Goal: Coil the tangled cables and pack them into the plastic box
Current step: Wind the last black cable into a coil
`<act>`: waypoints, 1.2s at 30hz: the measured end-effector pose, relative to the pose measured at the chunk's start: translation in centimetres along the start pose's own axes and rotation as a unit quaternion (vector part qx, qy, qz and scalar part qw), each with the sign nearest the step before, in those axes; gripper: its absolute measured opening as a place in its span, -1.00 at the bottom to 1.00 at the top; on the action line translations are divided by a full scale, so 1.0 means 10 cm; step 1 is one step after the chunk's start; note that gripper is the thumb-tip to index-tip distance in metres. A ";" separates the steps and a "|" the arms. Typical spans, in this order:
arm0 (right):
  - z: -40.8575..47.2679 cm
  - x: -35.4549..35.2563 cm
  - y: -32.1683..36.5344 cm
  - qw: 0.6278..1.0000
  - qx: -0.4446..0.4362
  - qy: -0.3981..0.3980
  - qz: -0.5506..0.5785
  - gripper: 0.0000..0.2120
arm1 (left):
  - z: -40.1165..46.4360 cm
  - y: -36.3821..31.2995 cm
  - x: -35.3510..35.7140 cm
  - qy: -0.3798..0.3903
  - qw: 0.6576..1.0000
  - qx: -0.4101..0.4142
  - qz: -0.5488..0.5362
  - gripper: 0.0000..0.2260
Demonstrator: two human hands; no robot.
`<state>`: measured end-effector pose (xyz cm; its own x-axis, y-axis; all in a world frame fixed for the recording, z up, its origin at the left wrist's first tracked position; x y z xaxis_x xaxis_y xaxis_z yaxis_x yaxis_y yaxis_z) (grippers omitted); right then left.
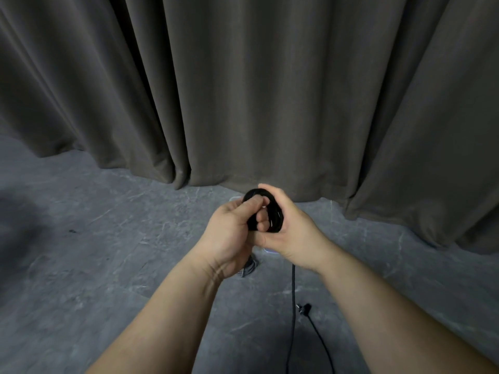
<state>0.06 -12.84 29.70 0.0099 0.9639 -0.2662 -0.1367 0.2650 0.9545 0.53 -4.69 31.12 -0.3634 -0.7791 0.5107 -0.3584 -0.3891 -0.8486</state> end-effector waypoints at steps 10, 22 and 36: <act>-0.06 -0.29 -0.25 0.992 0.064 -0.041 -0.101 -0.67 | 0.07 -0.36 -0.63 -0.187 0.969 0.078 -0.138 -0.73; -0.15 0.07 0.22 0.880 -0.022 0.082 -0.468 -0.81 | 0.01 -0.44 -0.65 -0.231 0.956 0.150 0.102 -0.76; -0.10 -0.23 0.46 0.996 -0.046 -0.069 0.015 -0.85 | 0.08 0.05 -0.19 -0.033 0.988 0.022 0.151 -0.76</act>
<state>-1.58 -13.90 34.55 0.1397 0.9677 -0.2101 -0.2291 0.2380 0.9439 1.73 -3.84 29.64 -0.3898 -0.8932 0.2243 -0.2038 -0.1539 -0.9668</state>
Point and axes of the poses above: each hand's wrist, its own z-axis towards the middle knuckle, its own x-axis out of the palm, y = z × x, the point moved 9 cm from there along z, towards the middle knuckle, and after that the axes turned 1 degree about -x, right-handed, at the moved point
